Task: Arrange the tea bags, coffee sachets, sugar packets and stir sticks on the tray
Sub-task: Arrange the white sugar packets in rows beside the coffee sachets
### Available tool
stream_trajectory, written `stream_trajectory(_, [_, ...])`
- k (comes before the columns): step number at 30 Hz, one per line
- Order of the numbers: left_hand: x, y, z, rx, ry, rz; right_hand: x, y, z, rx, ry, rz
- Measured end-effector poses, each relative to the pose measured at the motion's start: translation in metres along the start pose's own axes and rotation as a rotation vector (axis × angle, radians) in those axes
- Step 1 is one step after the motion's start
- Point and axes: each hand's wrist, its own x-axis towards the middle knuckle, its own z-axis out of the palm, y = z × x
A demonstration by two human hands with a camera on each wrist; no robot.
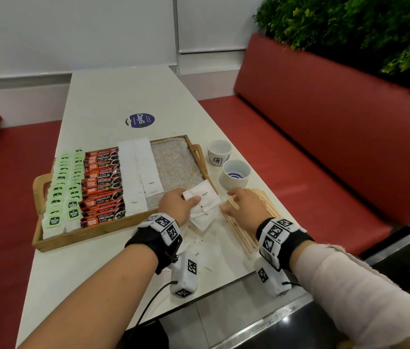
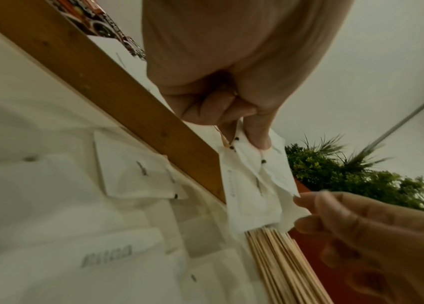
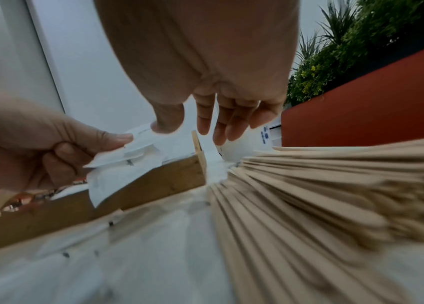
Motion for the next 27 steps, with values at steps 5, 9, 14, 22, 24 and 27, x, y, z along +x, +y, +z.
stream_trajectory(5, [-0.002,-0.002,-0.011,-0.221,-0.006,-0.026,0.005,-0.032,0.0,0.304,-0.111,-0.033])
stream_trajectory(9, [-0.005,0.001,-0.023,-0.363,-0.02,-0.049,0.006,-0.054,0.004,0.484,-0.22,-0.027])
stream_trajectory(14, [-0.01,-0.003,-0.04,-0.602,-0.059,-0.166,0.012,-0.078,0.015,0.67,-0.222,-0.003])
stream_trajectory(22, [-0.004,-0.009,-0.072,-0.732,-0.146,-0.191,0.026,-0.115,0.038,0.594,-0.146,-0.081])
stream_trajectory(24, [0.002,-0.015,-0.082,-0.628,-0.116,-0.13,0.031,-0.122,0.038,0.519,-0.133,-0.119])
stream_trajectory(27, [0.009,-0.019,-0.097,-0.494,-0.121,-0.042,0.042,-0.132,0.036,0.518,-0.091,-0.137])
